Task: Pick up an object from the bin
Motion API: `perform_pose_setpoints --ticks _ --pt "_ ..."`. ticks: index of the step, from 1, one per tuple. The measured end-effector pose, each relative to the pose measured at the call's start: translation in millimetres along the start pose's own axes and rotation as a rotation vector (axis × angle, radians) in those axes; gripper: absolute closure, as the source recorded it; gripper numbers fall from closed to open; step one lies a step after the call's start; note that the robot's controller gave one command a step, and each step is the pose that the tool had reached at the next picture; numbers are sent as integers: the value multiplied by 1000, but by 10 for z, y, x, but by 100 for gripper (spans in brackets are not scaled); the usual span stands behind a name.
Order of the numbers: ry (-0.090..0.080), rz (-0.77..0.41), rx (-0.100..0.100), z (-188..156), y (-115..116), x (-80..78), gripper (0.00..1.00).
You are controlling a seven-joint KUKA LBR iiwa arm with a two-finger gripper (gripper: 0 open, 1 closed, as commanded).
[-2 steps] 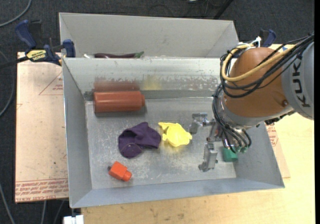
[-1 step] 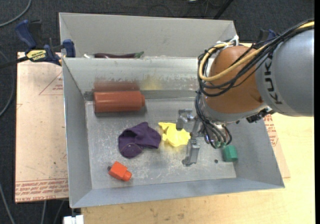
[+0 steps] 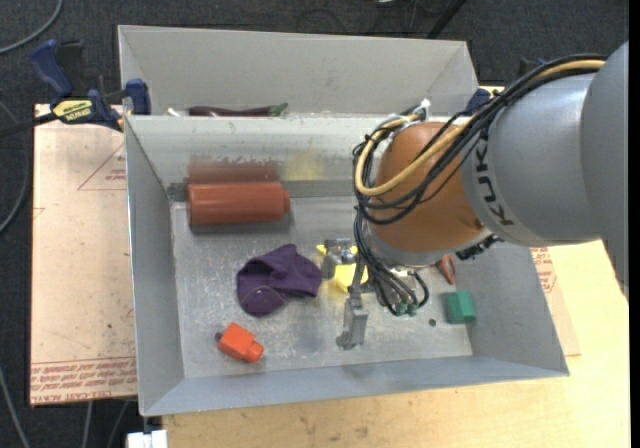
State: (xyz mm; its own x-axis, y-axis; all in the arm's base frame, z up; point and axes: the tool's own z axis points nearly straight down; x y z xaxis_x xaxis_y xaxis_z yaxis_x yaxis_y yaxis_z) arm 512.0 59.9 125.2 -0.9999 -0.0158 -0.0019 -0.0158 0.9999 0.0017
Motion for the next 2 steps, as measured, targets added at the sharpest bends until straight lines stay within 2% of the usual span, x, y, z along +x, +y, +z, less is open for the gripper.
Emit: perform_pose_setpoints --ticks 1,2 --pt "4 -74 0 155 159 -410 0" --pt "-2 -210 -2 449 536 -648 100"
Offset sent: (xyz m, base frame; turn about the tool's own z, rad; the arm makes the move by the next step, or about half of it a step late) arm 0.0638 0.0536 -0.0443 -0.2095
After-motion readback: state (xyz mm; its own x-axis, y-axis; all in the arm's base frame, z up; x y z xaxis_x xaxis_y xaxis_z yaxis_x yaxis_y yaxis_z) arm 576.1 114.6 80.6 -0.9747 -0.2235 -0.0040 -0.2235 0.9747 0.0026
